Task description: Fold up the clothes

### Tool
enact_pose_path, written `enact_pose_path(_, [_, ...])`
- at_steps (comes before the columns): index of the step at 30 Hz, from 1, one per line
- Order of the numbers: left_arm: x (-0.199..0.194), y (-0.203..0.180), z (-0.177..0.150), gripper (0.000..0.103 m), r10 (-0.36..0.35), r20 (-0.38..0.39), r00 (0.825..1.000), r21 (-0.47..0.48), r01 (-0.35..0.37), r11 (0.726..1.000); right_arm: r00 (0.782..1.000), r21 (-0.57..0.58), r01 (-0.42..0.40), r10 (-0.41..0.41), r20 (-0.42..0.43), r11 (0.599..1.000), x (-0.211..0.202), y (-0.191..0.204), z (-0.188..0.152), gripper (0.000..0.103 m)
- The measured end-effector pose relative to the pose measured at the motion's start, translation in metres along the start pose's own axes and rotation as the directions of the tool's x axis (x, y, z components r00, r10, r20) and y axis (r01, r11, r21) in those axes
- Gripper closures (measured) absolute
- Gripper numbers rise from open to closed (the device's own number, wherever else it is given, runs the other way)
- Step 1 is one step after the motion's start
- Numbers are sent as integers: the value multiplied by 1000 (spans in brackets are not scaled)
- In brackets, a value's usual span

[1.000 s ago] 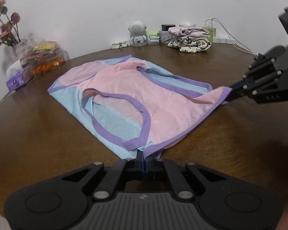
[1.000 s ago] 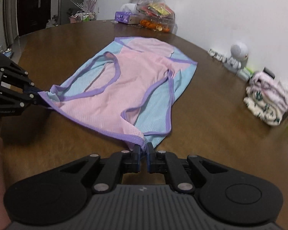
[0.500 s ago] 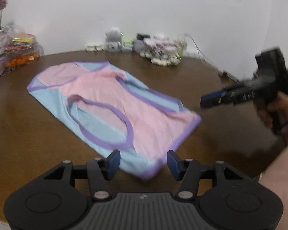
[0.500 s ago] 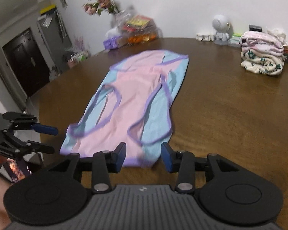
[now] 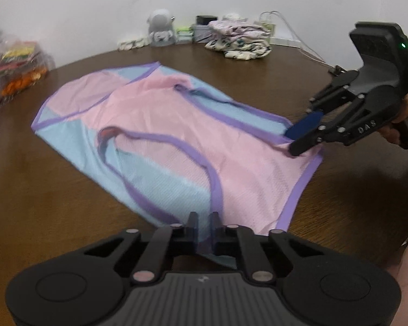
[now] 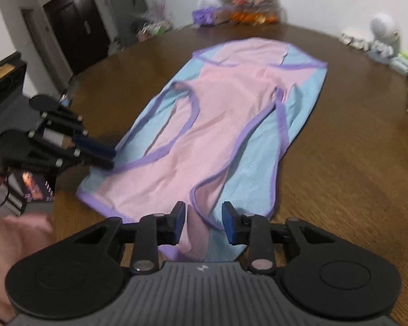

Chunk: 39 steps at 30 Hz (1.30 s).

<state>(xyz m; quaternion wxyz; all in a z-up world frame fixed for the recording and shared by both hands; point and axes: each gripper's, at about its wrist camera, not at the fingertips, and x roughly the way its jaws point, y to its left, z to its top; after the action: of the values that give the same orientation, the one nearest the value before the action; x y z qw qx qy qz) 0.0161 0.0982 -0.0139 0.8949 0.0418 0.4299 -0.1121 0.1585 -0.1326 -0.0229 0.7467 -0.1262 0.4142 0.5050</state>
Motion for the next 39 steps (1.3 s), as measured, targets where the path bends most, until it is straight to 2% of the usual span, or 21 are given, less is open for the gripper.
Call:
enact_pose_path(1, [0,3,-1,100,4,-2,1000,-13,-4,1000,1000,7,-7,7,-11,1000,0,-3,0,97])
enact_pose_path(2, [-1,5,-3,101,8,-3,1000,-24,-8,1000,1000,25,-19,19,-16,1000,0,-7,-1,99])
enact_pose_path(6, [-2,12,-10,101,10,-5,1000,-60,-11,998,997,157,-77,77,10,985,-11,-31,-7,99])
enact_pose_path(8, [-4,13,-12,101,5,0,1000,-72,-5,997,997,201,-78,73,32,976,-16,-39,-8,99])
enact_pose_path(12, [-5,14,-14,101,-4,5,1000,-78,4,997,997,212,-15,-1,77,977,-19,-40,3,98])
enact_pose_path(15, [-10,18,-13,99,-15,15,1000,-79,16,997,992,222,31,-57,110,974,-21,-41,11,87])
enact_pose_path(16, [-15,23,-9,95,-12,41,999,-86,15,996,990,226,47,-76,121,973,-21,-41,14,78])
enact_pose_path(19, [-29,39,3,86,11,128,992,-112,3,994,980,238,92,-131,153,967,-23,-42,23,76])
enact_pose_path(20, [-29,44,9,82,44,138,989,-117,-28,993,975,243,107,-150,163,964,-24,-42,26,76])
enact_pose_path(22, [-22,53,23,66,128,143,981,-124,-111,986,965,252,137,-186,184,958,-25,-43,31,76])
enact_pose_path(23, [-19,58,30,66,170,146,975,-127,-152,980,955,226,198,-240,173,954,-15,-40,40,76])
enact_pose_path(25, [-4,65,40,66,210,124,970,-122,-195,973,932,132,314,-332,145,940,13,-28,59,76])
enact_pose_path(27, [13,71,49,66,243,99,965,-114,-232,966,913,46,386,-389,123,921,39,-19,72,76])
enact_pose_path(29, [29,76,55,66,234,75,969,-118,-224,967,904,7,417,-416,99,909,59,-17,80,76])
enact_pose_path(33, [47,77,60,68,220,62,974,-115,-212,971,895,5,443,-443,61,896,76,-29,82,76])
enact_pose_path(35, [54,75,60,93,225,53,973,-106,-218,970,897,20,439,-439,56,898,77,-33,81,79])
enact_pose_path(36, [56,75,60,101,230,53,972,-97,-225,970,897,23,438,-438,59,899,75,-33,81,90])
enact_pose_path(37, [57,75,60,102,237,55,970,-86,-232,969,897,27,437,-437,63,899,74,-34,80,99])
enact_pose_path(39, [54,71,58,102,267,72,961,-34,-266,963,882,22,464,-464,86,886,67,-34,78,99])
